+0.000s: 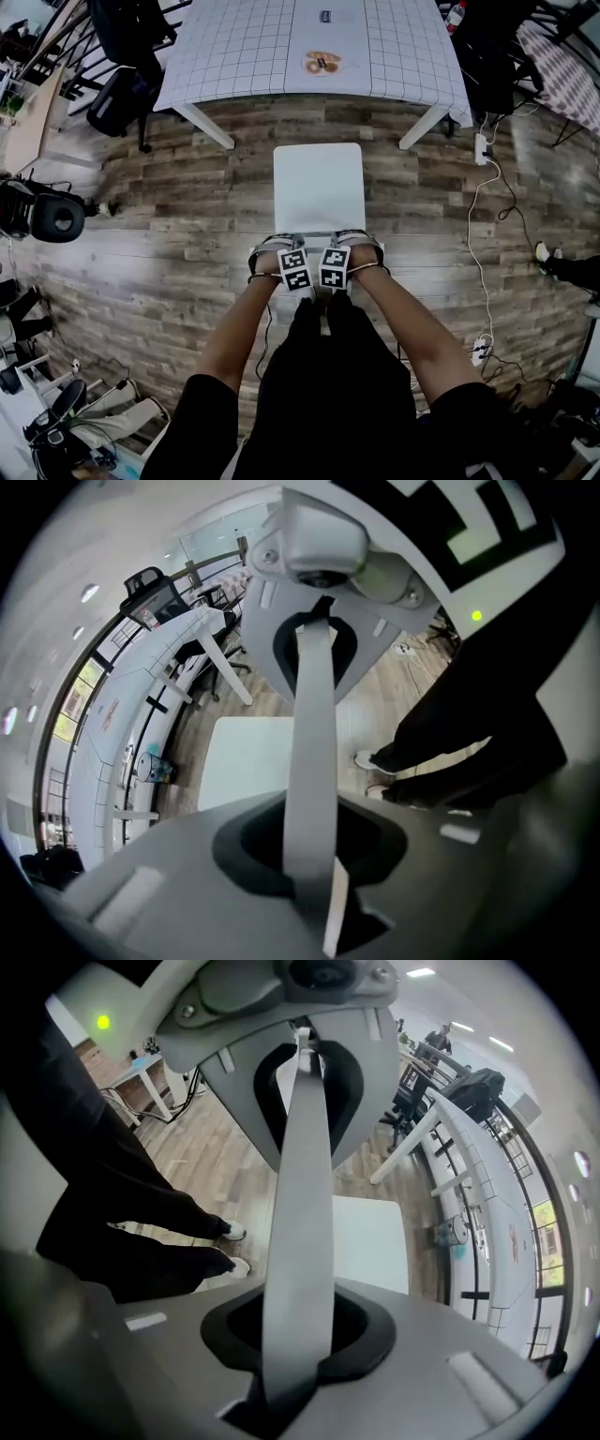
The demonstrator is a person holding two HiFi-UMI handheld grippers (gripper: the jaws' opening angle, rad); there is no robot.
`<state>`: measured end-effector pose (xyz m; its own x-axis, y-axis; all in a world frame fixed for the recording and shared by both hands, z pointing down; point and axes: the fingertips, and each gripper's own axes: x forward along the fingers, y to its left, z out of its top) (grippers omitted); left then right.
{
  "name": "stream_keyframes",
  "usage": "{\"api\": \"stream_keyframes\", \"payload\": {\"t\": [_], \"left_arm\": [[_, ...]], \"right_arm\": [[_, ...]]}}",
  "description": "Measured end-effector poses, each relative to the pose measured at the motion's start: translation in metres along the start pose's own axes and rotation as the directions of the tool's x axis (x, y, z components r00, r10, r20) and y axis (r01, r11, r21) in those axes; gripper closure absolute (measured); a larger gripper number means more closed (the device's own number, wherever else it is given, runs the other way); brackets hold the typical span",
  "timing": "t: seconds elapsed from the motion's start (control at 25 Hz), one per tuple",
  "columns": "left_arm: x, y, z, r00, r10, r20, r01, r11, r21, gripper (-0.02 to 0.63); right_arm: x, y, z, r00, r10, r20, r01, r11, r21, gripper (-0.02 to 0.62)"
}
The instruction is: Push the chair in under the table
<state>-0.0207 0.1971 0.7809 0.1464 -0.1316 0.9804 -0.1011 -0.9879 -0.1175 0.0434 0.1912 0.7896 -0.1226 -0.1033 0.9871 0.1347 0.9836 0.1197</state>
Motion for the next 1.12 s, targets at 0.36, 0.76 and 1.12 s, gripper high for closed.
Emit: {"api": "stream_keyframes", "payload": {"t": [0.36,0.76,1.12], "left_arm": [[0.015,0.034,0.006,0.996,-0.037,-0.078,0.034,0.999,-0.03,0.522],[0.013,-0.007,-0.005,0.988,-0.126,-0.094,0.12,0.991,-0.062,0.517],[0.03,0.017,-0.001,0.988,-0.131,-0.086,0.127,0.991,-0.046,0.517]], "right_arm": [[0.004,-0.034,-0.013,1.0,0.011,0.006,-0.011,1.0,-0.002,0.518],[-0.001,0.007,0.0,1.0,0.019,0.009,-0.019,1.0,0.018,0.518],[0.016,-0.018,-0.008,1.0,0.021,0.017,-0.022,0.999,0.041,0.518]]}}
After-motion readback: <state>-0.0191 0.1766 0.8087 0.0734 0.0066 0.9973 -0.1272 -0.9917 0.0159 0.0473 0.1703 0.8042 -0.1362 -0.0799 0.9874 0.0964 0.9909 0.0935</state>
